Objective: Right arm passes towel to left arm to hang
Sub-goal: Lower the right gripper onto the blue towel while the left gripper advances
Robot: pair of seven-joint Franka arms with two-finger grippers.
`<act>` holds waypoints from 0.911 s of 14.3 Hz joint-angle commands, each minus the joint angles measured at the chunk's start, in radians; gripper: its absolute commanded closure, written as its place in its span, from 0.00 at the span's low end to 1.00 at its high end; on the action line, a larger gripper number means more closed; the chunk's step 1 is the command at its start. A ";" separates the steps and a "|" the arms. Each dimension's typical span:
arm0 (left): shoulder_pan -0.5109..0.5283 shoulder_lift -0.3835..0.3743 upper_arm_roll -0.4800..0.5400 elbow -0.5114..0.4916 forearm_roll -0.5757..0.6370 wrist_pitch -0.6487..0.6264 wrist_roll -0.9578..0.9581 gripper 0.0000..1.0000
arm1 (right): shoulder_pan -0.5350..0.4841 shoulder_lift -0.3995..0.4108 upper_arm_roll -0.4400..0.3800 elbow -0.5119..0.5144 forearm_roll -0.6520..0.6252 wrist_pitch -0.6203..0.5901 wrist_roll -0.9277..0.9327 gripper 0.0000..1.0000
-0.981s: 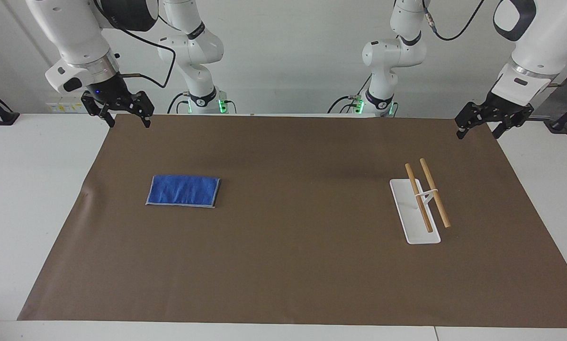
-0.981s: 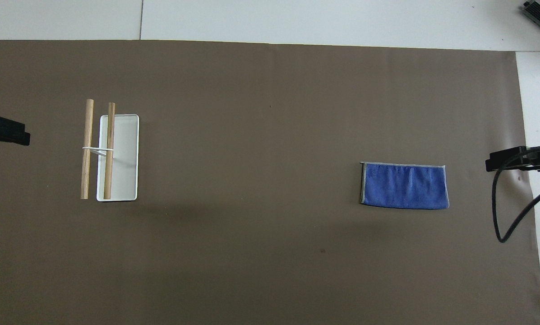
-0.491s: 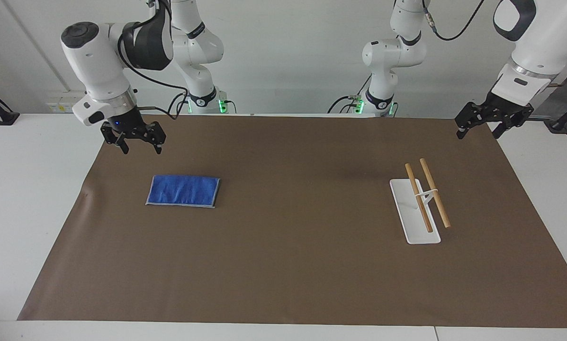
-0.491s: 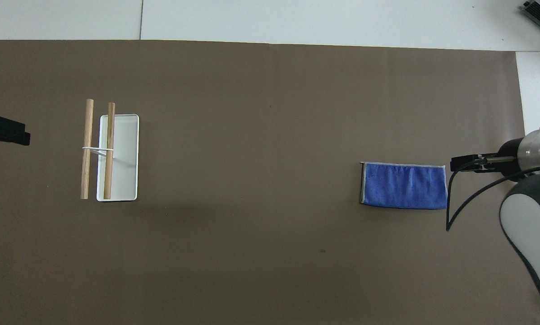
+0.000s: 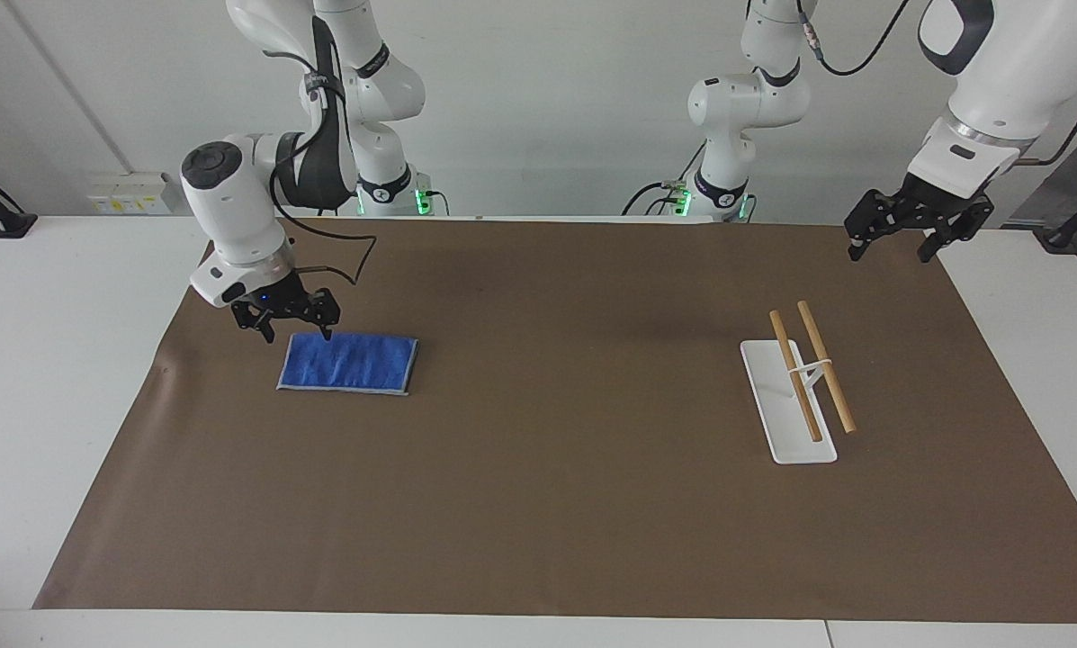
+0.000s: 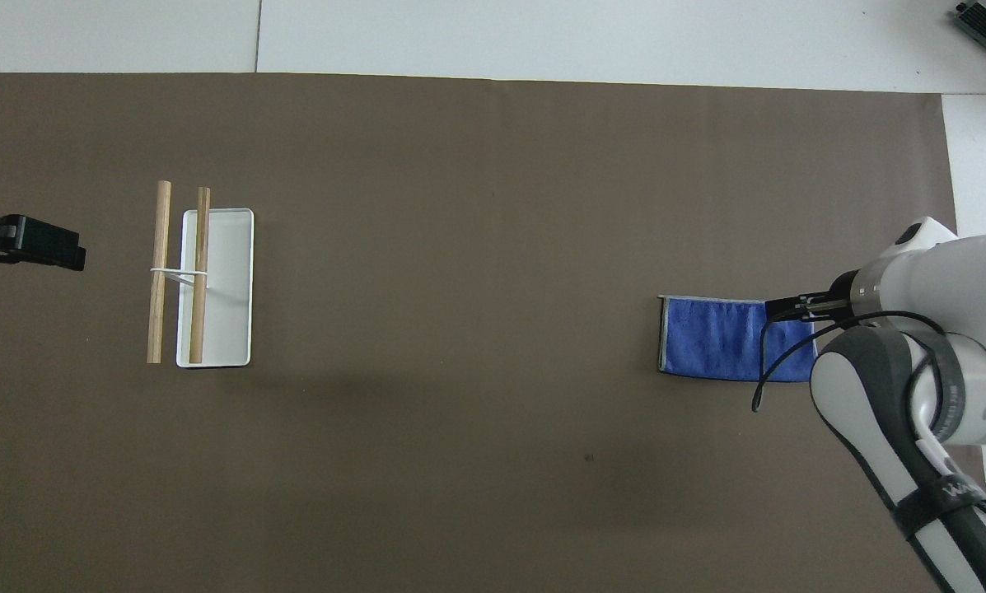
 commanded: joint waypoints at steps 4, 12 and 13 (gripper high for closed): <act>-0.006 -0.072 -0.031 -0.117 -0.201 0.061 -0.244 0.00 | 0.023 0.074 0.004 -0.065 0.042 0.166 -0.012 0.00; -0.006 -0.184 -0.190 -0.385 -0.413 0.405 -0.763 0.00 | 0.011 0.095 0.004 -0.127 0.081 0.237 -0.011 0.00; -0.004 -0.195 -0.222 -0.419 -0.415 0.452 -0.810 0.00 | 0.005 0.098 0.004 -0.129 0.081 0.237 -0.011 0.00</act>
